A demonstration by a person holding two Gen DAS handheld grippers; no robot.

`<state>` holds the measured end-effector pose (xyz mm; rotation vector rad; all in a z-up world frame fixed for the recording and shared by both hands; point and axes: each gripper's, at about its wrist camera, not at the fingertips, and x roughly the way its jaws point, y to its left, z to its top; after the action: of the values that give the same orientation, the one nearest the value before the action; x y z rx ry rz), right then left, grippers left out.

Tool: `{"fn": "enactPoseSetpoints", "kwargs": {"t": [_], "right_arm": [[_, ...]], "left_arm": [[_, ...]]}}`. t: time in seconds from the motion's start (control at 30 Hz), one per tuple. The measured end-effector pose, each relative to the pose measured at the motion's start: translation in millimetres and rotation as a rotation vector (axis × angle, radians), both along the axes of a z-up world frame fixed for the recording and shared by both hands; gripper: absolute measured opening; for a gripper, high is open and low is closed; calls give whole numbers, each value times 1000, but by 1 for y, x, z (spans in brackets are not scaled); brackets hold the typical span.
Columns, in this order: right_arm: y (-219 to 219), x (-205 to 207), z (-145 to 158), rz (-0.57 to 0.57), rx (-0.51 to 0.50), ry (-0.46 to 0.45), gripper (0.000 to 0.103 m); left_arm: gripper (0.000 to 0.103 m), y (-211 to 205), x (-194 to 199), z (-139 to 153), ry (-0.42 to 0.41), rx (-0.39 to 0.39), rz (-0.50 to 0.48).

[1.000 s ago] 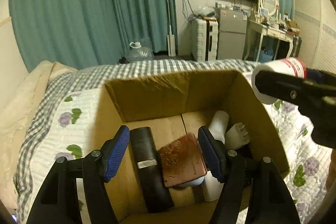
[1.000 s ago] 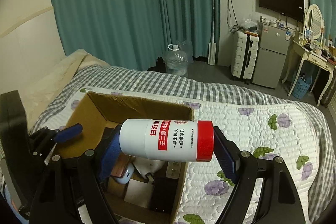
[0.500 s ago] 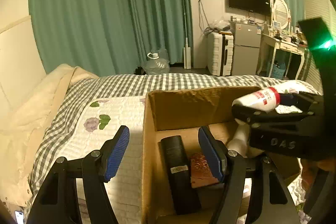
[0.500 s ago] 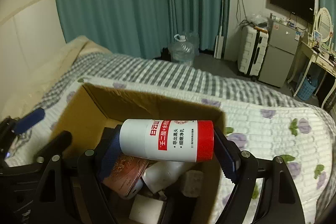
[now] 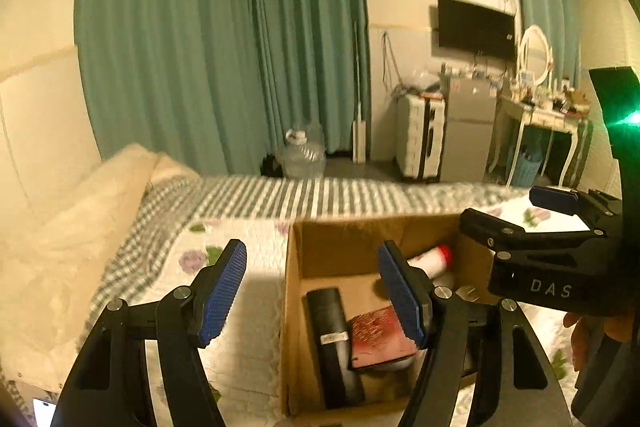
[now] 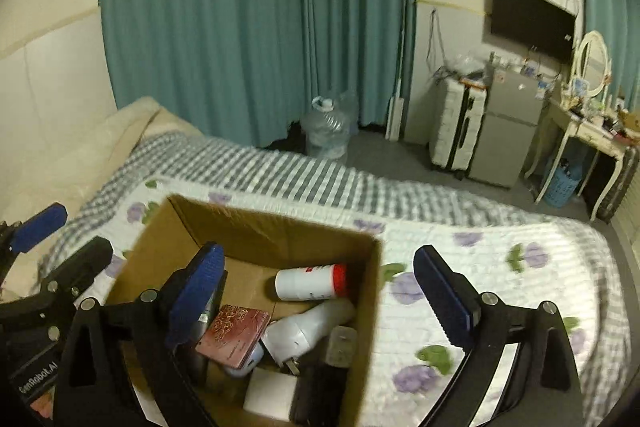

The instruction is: Organize rigid objects

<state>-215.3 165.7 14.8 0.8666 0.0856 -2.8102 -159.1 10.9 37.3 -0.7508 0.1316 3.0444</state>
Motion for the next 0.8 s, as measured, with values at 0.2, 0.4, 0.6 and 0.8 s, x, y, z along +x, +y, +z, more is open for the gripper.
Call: {"fn": "enactPoseSetpoints", "kwargs": {"t": [0.2,0.4,0.6,0.8], "right_arm": [[21,64,69,-38,-24,121,103],[32,127,113,-52,0,222,103],[44,173,128,-75,-23,289,103],[49,194,118,-90,-33,311,103]], "left_arm": [[73,6,56,61,139,-7,-16],[78,4,103,108,256,2,-9],[79,11,135,121,312,-23,-24],[79,15,150,104,300,-34,-28]]}}
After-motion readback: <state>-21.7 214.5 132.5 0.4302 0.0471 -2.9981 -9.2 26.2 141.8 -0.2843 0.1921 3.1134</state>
